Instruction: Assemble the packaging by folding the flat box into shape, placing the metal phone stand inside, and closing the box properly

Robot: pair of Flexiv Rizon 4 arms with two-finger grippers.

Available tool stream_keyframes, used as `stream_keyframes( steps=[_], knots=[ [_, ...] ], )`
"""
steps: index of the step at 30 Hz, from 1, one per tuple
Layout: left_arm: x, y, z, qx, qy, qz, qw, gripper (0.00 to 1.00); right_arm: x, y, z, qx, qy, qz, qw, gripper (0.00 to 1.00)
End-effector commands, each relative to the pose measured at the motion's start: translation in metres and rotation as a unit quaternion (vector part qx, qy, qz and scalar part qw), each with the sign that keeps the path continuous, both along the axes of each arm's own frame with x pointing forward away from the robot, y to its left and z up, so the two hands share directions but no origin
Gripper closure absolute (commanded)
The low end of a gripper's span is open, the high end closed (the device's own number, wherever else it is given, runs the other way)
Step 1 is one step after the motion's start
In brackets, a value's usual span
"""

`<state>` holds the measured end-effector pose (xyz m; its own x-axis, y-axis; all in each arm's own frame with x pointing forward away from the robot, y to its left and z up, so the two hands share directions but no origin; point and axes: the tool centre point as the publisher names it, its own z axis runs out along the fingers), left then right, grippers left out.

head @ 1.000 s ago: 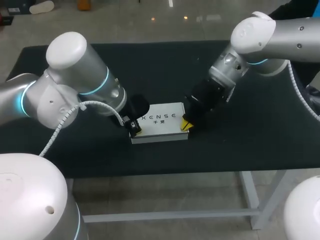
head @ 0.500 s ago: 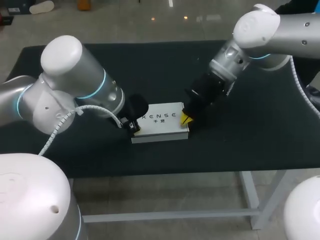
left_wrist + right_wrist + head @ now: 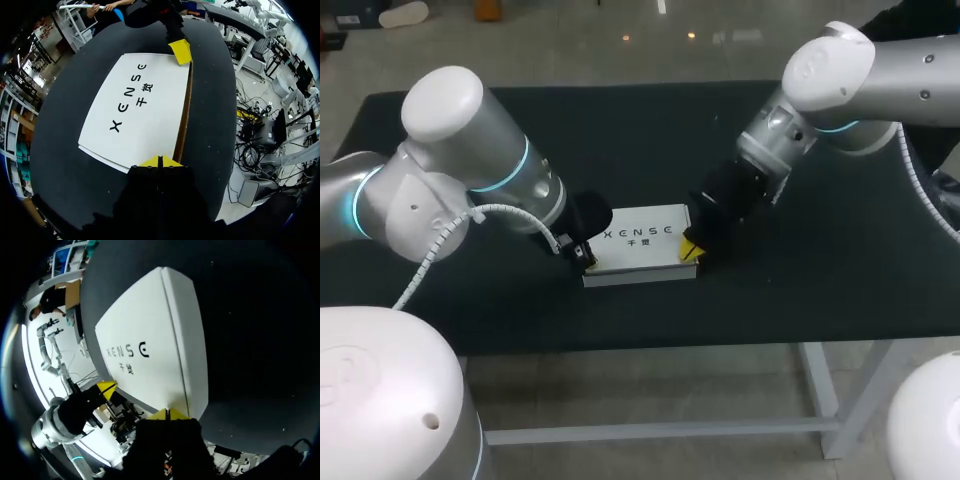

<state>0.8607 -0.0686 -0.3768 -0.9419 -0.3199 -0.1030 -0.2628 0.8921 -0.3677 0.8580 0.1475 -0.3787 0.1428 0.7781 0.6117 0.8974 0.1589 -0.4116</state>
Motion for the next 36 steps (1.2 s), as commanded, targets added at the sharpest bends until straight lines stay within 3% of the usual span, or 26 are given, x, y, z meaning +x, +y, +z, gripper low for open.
stream_keyframes(
  steps=[1,11,13,15,17,18,19,20,24,29,33,36],
  knots=[
    [0.004,-0.004,-0.009,0.004,0.003,0.001,1.0,1.0,0.006,0.0,-0.008,0.007,0.012,0.007,1.0,1.0],
    [-0.012,-0.012,0.026,0.015,-0.019,0.012,1.0,1.0,0.005,-0.009,0.029,0.022,-0.034,0.001,0.999,1.0],
    [-0.015,-0.018,0.036,0.023,-0.012,0.017,1.0,0.84,0.007,-0.013,0.038,0.03,-0.05,-0.002,0.998,0.99],
    [-0.018,-0.022,0.044,0.029,0.003,0.023,0.999,0.75,0.01,-0.017,0.046,0.039,-0.067,-0.008,0.997,0.76],
    [-0.021,-0.026,0.051,0.037,0.025,0.033,0.998,0.56,0.014,-0.022,0.052,0.052,-0.078,-0.006,0.996,0.61],
    [-0.023,-0.028,0.054,0.043,0.034,0.045,0.998,0.45,0.016,-0.025,0.055,0.054,-0.087,-0.008,0.995,0.35],
    [-0.025,-0.031,0.056,0.045,0.044,0.053,0.997,0.19,0.018,-0.028,0.058,0.057,-0.095,-0.008,0.994,0.01],
    [-0.027,-0.032,0.06,0.05,0.05,0.058,0.996,0.0,0.02,-0.031,0.061,0.059,-0.103,-0.012,0.993,0.0],
    [-0.04,-0.04,0.065,0.059,0.082,0.113,0.988,0.0,0.032,-0.043,0.072,0.049,-0.141,-0.038,0.988,0.0],
    [-0.056,-0.046,0.066,0.066,0.113,0.216,0.967,0.0,0.046,-0.062,0.086,0.035,-0.217,-0.094,0.971,0.0],
    [-0.067,-0.052,0.062,0.088,0.157,0.305,0.935,0.0,0.046,-0.062,0.086,0.035,-0.217,-0.094,0.971,0.0],
    [-0.067,-0.052,0.062,0.088,0.157,0.305,0.935,0.0,0.046,-0.062,0.086,0.035,-0.217,-0.094,0.971,0.0]
  ],
)
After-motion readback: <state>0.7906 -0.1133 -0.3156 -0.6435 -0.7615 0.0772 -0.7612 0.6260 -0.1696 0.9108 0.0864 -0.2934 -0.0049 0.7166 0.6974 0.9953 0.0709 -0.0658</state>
